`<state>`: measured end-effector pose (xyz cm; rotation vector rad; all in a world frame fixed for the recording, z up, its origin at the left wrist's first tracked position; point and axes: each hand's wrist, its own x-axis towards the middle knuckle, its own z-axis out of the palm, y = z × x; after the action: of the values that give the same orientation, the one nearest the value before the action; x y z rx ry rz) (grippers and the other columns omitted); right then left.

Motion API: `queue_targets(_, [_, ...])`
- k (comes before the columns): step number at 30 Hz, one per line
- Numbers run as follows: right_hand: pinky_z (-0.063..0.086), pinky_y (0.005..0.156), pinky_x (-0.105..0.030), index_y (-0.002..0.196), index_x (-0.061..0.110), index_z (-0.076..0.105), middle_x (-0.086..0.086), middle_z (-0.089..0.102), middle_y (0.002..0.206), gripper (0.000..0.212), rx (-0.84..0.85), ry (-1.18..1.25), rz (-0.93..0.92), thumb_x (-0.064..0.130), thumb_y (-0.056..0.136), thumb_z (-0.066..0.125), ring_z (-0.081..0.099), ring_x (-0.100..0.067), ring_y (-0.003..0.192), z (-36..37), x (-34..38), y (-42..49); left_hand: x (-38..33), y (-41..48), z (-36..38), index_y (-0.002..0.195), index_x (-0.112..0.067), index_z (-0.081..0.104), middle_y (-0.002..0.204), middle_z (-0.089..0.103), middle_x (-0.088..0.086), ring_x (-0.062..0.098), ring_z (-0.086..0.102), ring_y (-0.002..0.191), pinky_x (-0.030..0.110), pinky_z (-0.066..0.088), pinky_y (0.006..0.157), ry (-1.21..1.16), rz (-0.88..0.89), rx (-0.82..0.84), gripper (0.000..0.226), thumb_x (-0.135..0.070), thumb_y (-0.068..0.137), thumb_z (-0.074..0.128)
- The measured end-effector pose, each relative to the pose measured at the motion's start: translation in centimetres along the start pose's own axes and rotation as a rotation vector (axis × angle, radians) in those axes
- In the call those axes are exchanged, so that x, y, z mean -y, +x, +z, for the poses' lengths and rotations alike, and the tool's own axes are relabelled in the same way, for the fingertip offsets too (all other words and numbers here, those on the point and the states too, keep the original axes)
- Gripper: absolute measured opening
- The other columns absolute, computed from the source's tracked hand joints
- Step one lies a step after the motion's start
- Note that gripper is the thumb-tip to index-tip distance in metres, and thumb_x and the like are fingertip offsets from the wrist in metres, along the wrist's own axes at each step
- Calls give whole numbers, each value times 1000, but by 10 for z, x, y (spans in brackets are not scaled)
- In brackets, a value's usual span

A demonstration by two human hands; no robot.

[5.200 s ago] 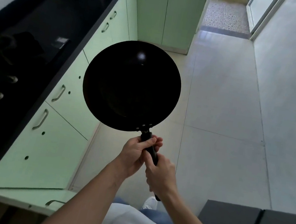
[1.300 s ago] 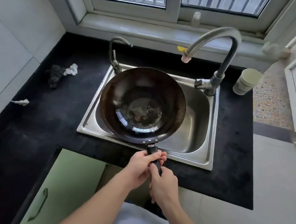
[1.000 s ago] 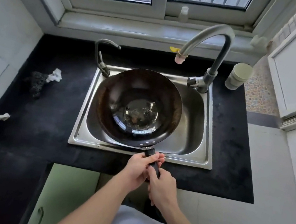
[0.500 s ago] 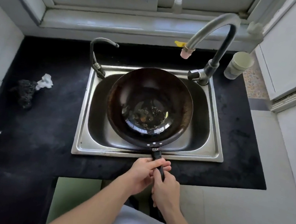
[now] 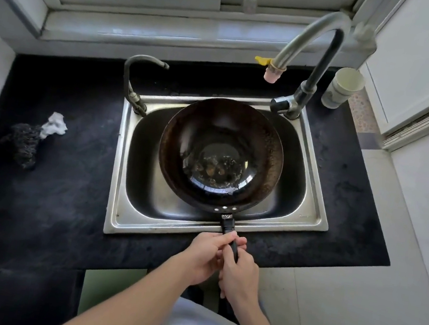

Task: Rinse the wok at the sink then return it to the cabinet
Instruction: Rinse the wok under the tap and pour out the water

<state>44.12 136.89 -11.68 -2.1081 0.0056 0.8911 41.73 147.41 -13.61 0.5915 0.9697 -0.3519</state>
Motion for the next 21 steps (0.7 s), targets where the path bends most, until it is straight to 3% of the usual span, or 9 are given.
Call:
queue_targets(3, [53, 52, -36, 68, 23, 58, 2, 62, 58, 34, 1, -19, 3, 26, 100, 49, 61, -18, 53, 2, 2, 2, -4, -2, 0, 112, 1, 72, 110, 75, 14, 22, 67, 106, 40, 47, 105, 34, 13, 1, 30, -21, 95, 62])
queue_targets(8, [54, 51, -35, 72, 17, 59, 1, 60, 57, 32, 75, -36, 43, 23, 100, 45, 59, -15, 50, -3, 8, 3, -7, -2, 1, 113, 2, 70, 108, 76, 11, 14, 74, 79, 24, 55, 63, 135, 36, -29, 28, -19, 95, 63])
queue_targets(10, [59, 63, -40, 77, 15, 64, -3, 68, 67, 30, 181, -115, 72, 35, 94, 48, 66, -18, 61, -13, 10, 9, -7, -3, 3, 112, 2, 69, 102, 77, 9, 8, 71, 62, 19, 50, 51, 161, 48, -55, 28, -18, 95, 62])
queue_targets(12, [60, 74, -44, 84, 15, 69, -6, 73, 80, 39, 297, -293, 83, 50, 86, 52, 70, -22, 75, -33, 14, 19, -5, -4, 6, 111, 2, 69, 87, 77, 6, 6, 69, 57, 18, 50, 52, 151, 65, -67, 26, -18, 96, 61])
queue_targets(15, [59, 70, -37, 84, 12, 71, -1, 73, 70, 38, 385, -349, 103, 47, 91, 57, 66, -15, 62, -72, 27, 42, -2, -5, 11, 104, 1, 69, 82, 76, 9, 17, 73, 75, 29, 58, 70, 96, 107, -67, 23, -19, 95, 62])
queue_targets(18, [61, 81, -44, 87, 11, 68, -2, 73, 75, 28, 251, -378, 4, 37, 94, 59, 68, -17, 68, -106, 48, 79, 3, -6, 17, 97, 2, 67, 87, 71, 14, 26, 72, 87, 41, 58, 89, -28, 141, -101, 19, -16, 96, 61])
queue_targets(21, [56, 87, -43, 95, 16, 65, -2, 71, 90, 17, 95, -394, -149, 32, 96, 58, 67, -21, 87, -129, 77, 116, 8, -6, 28, 96, 2, 63, 78, 63, 10, 20, 64, 68, 41, 58, 80, -168, 157, -138, 15, -13, 96, 60])
